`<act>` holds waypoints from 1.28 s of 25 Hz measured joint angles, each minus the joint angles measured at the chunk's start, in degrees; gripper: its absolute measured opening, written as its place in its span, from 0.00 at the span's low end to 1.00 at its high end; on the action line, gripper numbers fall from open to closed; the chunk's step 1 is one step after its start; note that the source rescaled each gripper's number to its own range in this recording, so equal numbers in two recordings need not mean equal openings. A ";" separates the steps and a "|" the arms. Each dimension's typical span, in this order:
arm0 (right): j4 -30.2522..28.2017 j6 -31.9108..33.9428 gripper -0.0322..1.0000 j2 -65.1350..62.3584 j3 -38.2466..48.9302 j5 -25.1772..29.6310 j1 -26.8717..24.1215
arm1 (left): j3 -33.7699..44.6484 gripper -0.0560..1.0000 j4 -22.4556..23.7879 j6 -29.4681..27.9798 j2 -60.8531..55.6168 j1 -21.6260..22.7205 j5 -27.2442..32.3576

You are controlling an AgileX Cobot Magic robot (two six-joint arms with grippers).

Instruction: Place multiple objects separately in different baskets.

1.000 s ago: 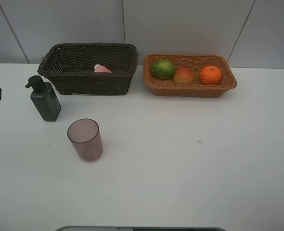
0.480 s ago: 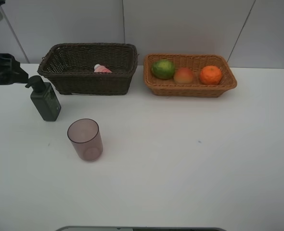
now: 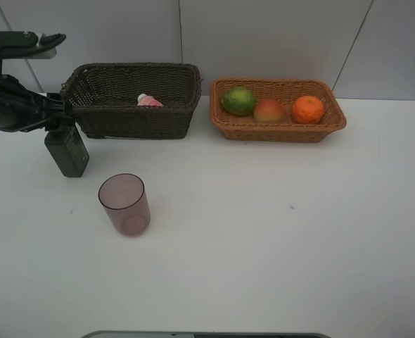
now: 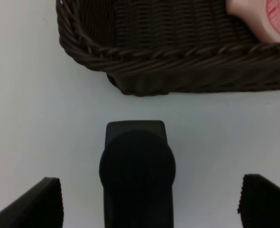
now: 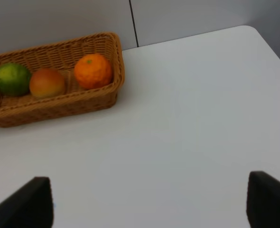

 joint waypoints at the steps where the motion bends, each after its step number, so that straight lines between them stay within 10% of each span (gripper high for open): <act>1: 0.00 0.00 0.79 0.00 0.00 0.00 0.00 | 0.00 0.96 0.00 -0.06 1.03 0.00 -0.88; 15: 0.00 0.00 0.79 0.00 0.00 0.00 0.00 | 0.00 0.96 0.00 -0.06 7.19 -0.06 -8.27; 32: 0.00 0.00 0.79 0.00 0.00 0.00 0.00 | -2.50 0.96 -0.77 -2.74 7.20 -0.06 -2.78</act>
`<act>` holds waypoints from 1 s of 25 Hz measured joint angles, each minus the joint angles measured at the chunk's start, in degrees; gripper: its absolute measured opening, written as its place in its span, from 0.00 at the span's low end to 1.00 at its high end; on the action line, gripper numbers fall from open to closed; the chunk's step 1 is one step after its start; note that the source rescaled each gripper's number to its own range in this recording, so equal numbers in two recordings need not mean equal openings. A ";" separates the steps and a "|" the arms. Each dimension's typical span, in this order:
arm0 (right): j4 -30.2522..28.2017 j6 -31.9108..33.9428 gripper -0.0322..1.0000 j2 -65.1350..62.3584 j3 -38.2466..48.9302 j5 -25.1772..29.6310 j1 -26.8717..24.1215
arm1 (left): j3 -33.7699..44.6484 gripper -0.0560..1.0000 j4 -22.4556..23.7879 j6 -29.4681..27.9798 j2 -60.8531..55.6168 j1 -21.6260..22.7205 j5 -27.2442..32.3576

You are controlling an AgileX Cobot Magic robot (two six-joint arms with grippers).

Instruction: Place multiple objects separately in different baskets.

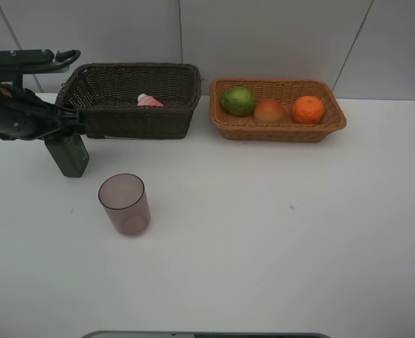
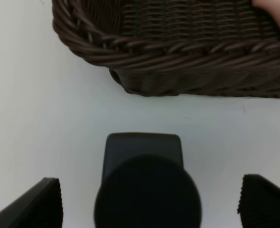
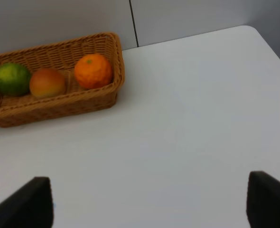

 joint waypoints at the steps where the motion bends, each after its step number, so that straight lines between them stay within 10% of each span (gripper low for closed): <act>1: 0.00 0.00 0.79 0.00 0.00 0.00 0.00 | -1.08 0.96 -0.06 -0.15 0.05 0.00 1.39; 25: 0.00 0.00 0.79 0.00 0.00 0.00 0.00 | -14.25 0.96 0.28 -0.73 6.11 0.00 20.23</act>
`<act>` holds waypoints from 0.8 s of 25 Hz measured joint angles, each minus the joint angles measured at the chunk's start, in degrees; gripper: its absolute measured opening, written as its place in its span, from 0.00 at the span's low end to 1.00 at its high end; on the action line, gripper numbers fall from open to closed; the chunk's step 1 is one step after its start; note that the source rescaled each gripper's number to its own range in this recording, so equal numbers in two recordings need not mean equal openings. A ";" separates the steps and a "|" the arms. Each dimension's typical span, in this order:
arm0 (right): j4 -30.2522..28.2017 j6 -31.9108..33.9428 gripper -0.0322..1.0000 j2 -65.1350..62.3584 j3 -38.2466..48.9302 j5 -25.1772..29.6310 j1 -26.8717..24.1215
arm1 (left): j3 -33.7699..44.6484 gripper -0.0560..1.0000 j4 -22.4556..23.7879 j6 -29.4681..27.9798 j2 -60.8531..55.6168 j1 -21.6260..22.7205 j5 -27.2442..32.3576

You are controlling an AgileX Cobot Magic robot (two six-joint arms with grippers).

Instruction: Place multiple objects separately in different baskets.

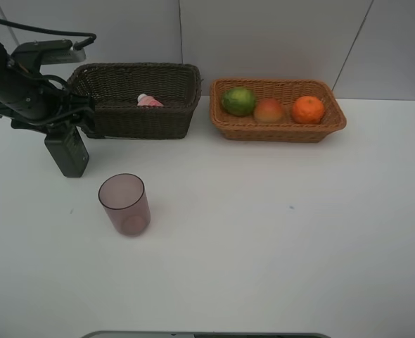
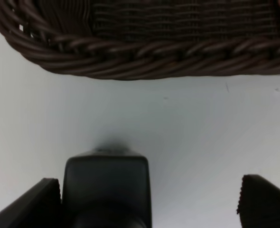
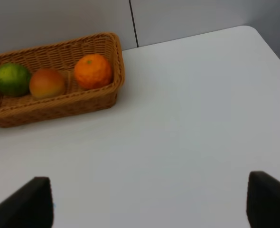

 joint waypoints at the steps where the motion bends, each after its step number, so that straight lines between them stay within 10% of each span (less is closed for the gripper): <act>1: 0.00 0.00 0.79 0.00 0.00 0.00 0.00 | 0.00 0.96 0.49 0.00 0.00 0.00 0.09; 16: 0.00 0.00 0.79 0.00 0.00 0.00 0.00 | 0.00 0.96 4.23 -0.02 2.43 0.00 0.98; 20: 0.00 0.00 0.79 0.00 0.00 0.00 0.00 | 0.00 0.81 4.48 -0.06 3.25 0.00 1.11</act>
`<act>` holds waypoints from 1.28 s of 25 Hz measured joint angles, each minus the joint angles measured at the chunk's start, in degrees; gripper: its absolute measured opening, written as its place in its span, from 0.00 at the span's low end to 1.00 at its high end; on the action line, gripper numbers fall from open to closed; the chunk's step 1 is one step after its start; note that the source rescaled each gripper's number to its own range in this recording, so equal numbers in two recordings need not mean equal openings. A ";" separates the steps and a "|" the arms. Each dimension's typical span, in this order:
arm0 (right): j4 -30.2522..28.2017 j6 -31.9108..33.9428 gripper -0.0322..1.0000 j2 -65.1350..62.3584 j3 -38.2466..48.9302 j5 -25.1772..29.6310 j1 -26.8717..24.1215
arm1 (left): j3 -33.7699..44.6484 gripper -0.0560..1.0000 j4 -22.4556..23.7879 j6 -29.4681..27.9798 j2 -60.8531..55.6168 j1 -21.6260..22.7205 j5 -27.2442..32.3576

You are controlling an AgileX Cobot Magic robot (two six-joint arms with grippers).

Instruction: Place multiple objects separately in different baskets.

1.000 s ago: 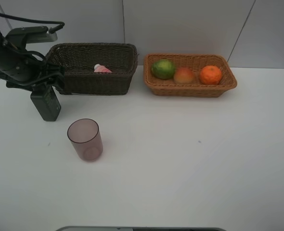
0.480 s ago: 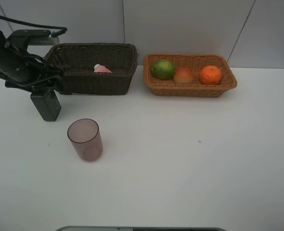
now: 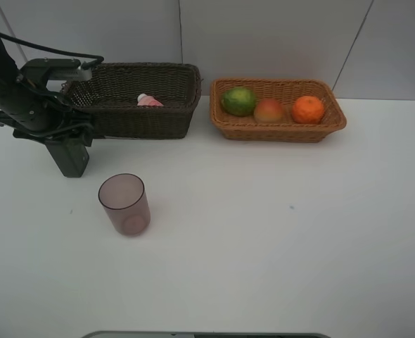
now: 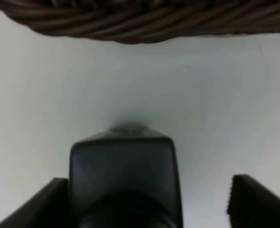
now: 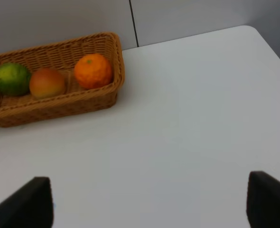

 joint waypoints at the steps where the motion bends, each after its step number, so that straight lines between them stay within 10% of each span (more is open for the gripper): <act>1: 0.00 0.00 0.79 0.00 0.00 0.00 0.00 | 0.00 0.70 0.20 0.00 0.00 0.00 0.00; 3: 0.00 0.00 0.79 0.00 0.00 0.00 0.00 | 0.00 0.49 0.49 0.00 0.00 0.00 0.00; 32: 0.00 0.00 0.79 0.00 0.00 0.00 0.00 | 0.00 0.50 0.49 -0.15 0.00 0.00 0.56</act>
